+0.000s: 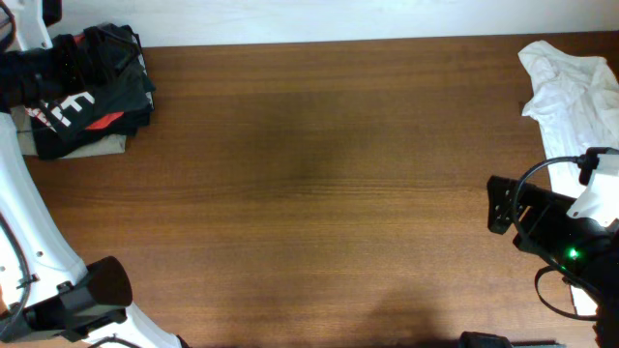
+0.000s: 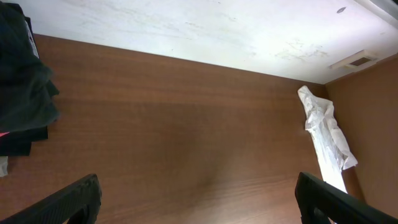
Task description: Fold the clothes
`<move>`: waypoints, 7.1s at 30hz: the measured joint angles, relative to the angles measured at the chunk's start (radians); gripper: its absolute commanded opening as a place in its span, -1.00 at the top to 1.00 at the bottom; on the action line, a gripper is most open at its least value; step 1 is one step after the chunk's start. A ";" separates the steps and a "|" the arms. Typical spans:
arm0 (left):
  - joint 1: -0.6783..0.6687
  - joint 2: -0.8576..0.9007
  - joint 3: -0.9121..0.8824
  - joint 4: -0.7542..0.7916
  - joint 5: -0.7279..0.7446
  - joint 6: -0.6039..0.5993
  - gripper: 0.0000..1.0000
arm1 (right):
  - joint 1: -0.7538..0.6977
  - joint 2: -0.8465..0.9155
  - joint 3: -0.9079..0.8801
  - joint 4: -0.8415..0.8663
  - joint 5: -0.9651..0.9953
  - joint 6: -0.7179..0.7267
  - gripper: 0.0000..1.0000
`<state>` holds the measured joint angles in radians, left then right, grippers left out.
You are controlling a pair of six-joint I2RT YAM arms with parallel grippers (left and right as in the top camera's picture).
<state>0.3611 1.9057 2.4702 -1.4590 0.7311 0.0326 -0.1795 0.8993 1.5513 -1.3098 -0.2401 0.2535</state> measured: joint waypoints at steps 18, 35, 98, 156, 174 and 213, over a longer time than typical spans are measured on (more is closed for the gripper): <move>0.000 0.000 0.000 0.000 0.003 0.000 -0.98 | 0.170 -0.744 -1.173 1.057 0.005 -0.003 -0.97; 0.000 0.000 0.000 0.000 0.003 0.000 -0.98 | 0.173 -0.886 -1.541 1.523 0.140 -0.003 -0.97; -0.310 -0.613 -0.941 0.013 -0.044 0.000 -0.98 | 0.173 -0.889 -1.541 1.244 0.151 -0.004 -0.97; -0.349 -1.890 -2.444 1.719 -0.650 -0.101 -0.98 | 0.173 -0.889 -1.541 1.244 0.151 -0.003 -0.97; -0.349 -1.895 -2.457 1.380 -0.780 -0.012 -0.99 | 0.173 -0.889 -1.541 1.244 0.151 -0.003 -0.97; -0.349 -1.895 -2.457 1.380 -0.764 0.058 -0.98 | 0.173 -0.889 -1.541 1.244 0.150 -0.003 -0.97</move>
<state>0.0120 0.0109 0.0128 -0.0792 -0.0334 0.0906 -0.0063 0.0101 0.0101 -0.0654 -0.0898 0.2508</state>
